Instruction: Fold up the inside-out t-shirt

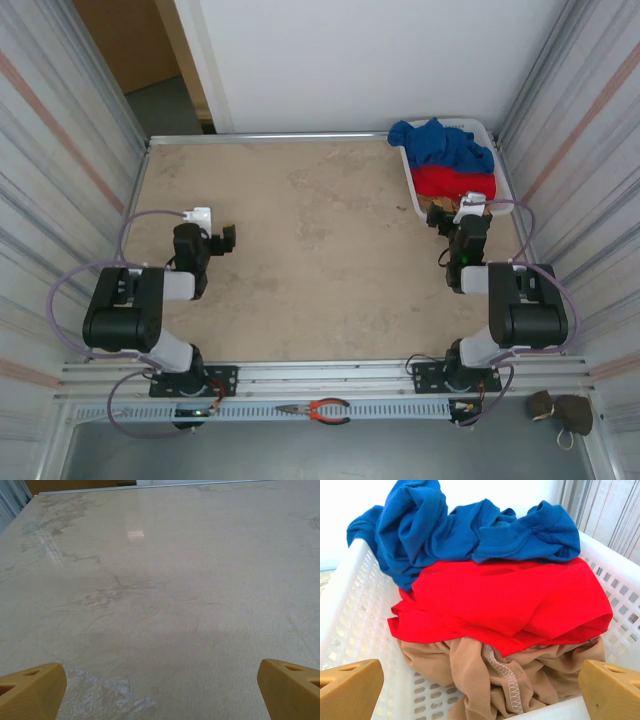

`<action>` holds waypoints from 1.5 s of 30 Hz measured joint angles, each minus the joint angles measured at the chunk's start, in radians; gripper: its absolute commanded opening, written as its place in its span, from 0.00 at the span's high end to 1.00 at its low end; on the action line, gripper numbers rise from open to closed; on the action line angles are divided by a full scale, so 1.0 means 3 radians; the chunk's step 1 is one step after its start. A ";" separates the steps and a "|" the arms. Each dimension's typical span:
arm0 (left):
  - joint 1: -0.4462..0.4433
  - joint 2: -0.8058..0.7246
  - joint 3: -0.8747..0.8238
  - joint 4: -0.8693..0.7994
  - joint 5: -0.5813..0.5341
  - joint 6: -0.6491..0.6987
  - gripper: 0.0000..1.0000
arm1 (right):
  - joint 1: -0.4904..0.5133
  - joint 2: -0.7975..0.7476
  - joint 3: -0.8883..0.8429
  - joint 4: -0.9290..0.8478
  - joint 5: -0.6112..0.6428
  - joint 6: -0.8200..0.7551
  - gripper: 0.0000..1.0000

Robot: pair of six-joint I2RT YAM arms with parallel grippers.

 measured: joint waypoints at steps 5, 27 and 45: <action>0.0000 0.0000 0.0000 0.0000 0.0000 -0.0001 0.01 | 0.0000 0.0000 0.0000 0.0000 0.0000 0.0000 0.01; 0.0000 0.0000 0.0001 -0.0001 0.0000 0.0000 0.01 | -0.0022 0.0000 0.0003 -0.0003 -0.0031 0.0000 0.01; -0.0557 -0.0593 0.1029 -0.1578 -0.0290 0.0013 0.01 | -0.0376 -0.0621 0.2536 -0.3334 -0.0341 0.1068 0.01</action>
